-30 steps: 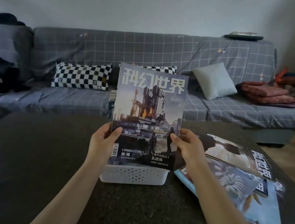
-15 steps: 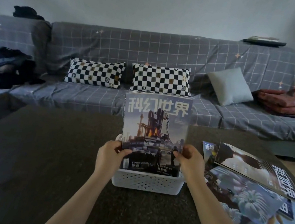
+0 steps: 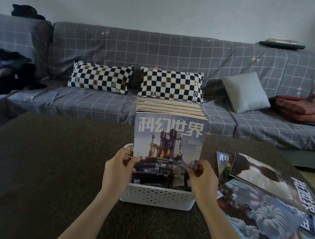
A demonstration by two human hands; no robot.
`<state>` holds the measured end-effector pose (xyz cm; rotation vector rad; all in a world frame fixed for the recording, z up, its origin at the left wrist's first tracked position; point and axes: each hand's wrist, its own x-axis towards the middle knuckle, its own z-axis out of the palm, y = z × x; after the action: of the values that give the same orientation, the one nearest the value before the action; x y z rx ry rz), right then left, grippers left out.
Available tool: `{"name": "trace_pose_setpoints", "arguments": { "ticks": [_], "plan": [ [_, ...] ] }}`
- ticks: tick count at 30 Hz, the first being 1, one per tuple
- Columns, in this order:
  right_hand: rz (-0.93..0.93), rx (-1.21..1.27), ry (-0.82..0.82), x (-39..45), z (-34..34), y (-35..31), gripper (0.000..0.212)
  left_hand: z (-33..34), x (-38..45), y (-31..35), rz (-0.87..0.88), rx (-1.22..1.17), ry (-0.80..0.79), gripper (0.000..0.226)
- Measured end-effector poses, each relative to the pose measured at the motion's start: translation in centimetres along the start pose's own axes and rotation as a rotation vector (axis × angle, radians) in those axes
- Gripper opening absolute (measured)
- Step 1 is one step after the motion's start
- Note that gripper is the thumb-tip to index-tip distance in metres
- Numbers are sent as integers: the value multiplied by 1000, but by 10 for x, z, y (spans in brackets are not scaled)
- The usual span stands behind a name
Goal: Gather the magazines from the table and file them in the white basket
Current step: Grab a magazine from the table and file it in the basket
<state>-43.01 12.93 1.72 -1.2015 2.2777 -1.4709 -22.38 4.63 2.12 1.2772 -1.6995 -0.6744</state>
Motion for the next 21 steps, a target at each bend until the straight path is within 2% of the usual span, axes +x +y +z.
{"name": "trace_pose_setpoints", "arguments": {
  "ticks": [3,5,7,10,13,16,21],
  "plan": [
    [-3,58,29,-1,2,0,26,1,0,-2,-7,-12,76,15],
    [16,62,32,1,2,-2,50,1,1,-6,23,18,100,21],
    [-4,47,-18,3,3,-4,62,0,1,-9,57,59,66,31],
    [-23,57,-96,7,9,-7,58,2,2,-5,63,79,-24,43],
    [65,170,-120,14,15,-11,61,3,10,2,60,12,-186,53],
    [95,325,-134,21,16,-14,63,2,25,12,-30,-168,-328,55],
    [91,539,-155,22,19,-13,51,7,34,18,-125,-505,-420,59]
  ]
}}
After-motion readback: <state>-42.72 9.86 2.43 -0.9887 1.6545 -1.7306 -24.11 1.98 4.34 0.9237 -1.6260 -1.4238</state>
